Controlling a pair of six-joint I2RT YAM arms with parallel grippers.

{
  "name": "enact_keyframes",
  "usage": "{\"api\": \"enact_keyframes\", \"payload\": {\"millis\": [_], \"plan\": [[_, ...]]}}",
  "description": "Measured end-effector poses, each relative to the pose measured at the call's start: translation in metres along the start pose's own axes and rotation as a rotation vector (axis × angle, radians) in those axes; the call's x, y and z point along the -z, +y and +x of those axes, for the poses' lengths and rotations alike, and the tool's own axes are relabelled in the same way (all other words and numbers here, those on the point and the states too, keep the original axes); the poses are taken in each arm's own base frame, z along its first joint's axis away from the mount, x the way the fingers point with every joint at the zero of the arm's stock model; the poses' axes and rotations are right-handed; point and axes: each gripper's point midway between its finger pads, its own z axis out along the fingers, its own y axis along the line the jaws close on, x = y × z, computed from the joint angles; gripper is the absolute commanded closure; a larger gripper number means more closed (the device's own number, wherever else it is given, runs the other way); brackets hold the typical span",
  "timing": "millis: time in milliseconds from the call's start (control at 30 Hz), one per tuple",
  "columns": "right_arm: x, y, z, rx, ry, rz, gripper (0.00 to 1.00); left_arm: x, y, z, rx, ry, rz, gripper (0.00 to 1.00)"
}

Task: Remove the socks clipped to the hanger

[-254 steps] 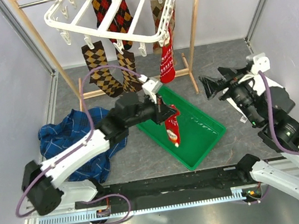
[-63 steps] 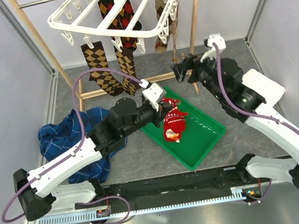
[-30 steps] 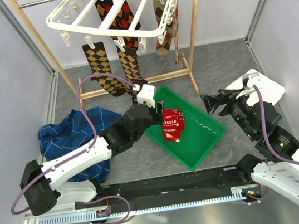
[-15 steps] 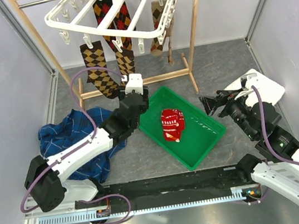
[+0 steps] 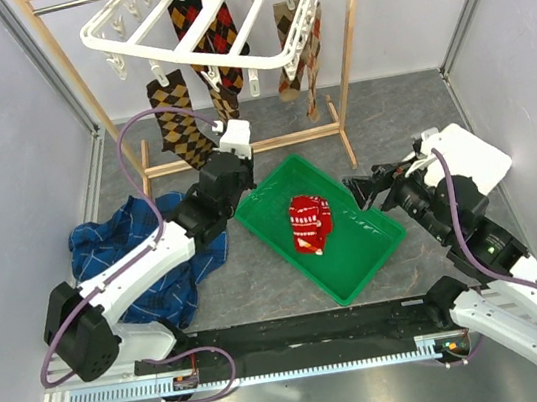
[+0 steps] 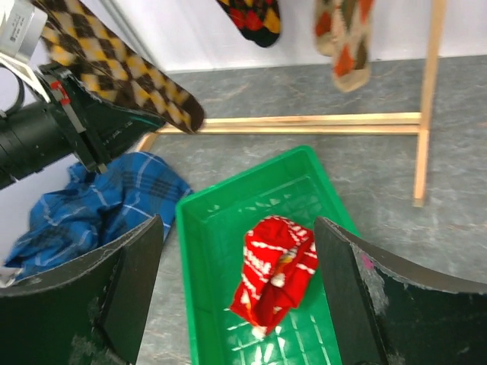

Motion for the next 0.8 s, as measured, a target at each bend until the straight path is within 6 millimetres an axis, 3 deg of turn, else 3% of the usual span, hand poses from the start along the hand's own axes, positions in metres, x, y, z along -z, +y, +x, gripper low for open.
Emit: {"api": "enact_keyframes", "payload": {"millis": [133,300,433,533,667,800], "plan": [[-0.005,0.014,-0.013,-0.023,-0.01,-0.047,0.18,0.014,-0.015,-0.01,0.009,-0.01,0.121,0.98],[-0.016,0.058,-0.078,-0.065,-0.102,-0.163,0.24,0.033,-0.027,-0.023,0.019,-0.031,0.231,0.98],[-0.028,0.091,-0.128,-0.089,-0.171,-0.252,0.27,0.043,-0.042,-0.021,0.01,-0.004,0.334,0.98],[-0.039,0.108,-0.154,-0.102,-0.196,-0.287,0.31,0.051,-0.052,-0.016,0.0,0.02,0.403,0.98],[-0.056,0.13,-0.176,-0.125,-0.201,-0.332,0.35,0.062,-0.059,-0.017,-0.016,0.02,0.472,0.98],[-0.07,0.157,-0.182,-0.13,-0.183,-0.389,0.36,0.073,-0.062,-0.022,-0.027,0.011,0.52,0.98]]}}
